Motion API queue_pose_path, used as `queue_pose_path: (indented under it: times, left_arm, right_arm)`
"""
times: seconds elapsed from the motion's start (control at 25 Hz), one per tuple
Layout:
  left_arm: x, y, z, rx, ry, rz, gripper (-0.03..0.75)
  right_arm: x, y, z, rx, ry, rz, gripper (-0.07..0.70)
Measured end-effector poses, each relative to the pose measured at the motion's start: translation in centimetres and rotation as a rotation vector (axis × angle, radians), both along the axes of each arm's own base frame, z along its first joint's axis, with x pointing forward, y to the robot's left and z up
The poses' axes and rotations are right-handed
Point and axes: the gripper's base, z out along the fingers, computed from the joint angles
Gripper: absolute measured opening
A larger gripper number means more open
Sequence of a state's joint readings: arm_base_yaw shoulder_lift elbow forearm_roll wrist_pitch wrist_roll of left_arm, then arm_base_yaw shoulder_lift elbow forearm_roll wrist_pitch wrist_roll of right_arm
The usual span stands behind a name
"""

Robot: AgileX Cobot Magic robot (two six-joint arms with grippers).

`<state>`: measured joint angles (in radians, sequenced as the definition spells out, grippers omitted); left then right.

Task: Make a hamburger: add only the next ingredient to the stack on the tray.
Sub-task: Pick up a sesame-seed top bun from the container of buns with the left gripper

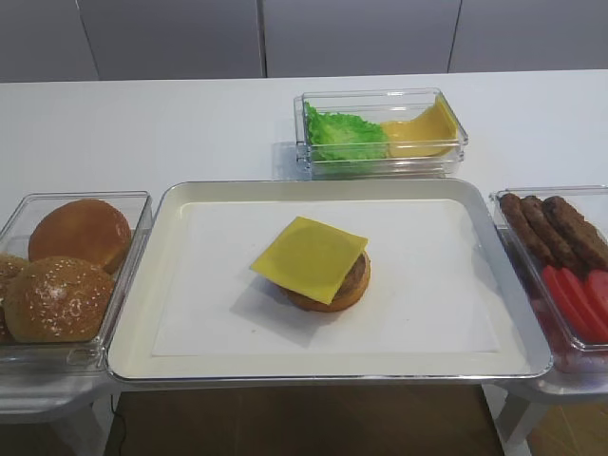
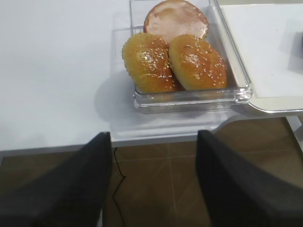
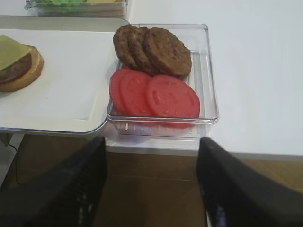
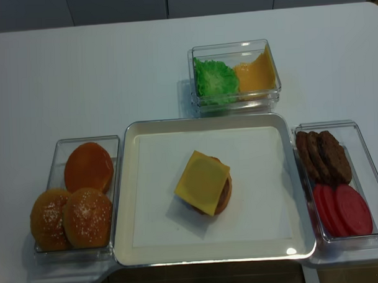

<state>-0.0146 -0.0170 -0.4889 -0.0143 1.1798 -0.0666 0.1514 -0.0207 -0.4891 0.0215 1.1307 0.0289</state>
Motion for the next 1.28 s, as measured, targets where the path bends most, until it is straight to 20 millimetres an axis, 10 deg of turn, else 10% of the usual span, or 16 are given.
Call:
queue_pose_path:
  times: [0.84,1.28]
  left_arm:
    - [0.0,-0.2,0.2,-0.016,-0.015,-0.012,0.419]
    - [0.6,-0.1,5.1,0.017,-0.084,-0.032,0.419]
  right_arm:
    - [0.0,0.0,0.0,0.003,0.001,-0.002,0.470]
    - [0.0,0.0,0.0,0.003,0.001,-0.002,0.470]
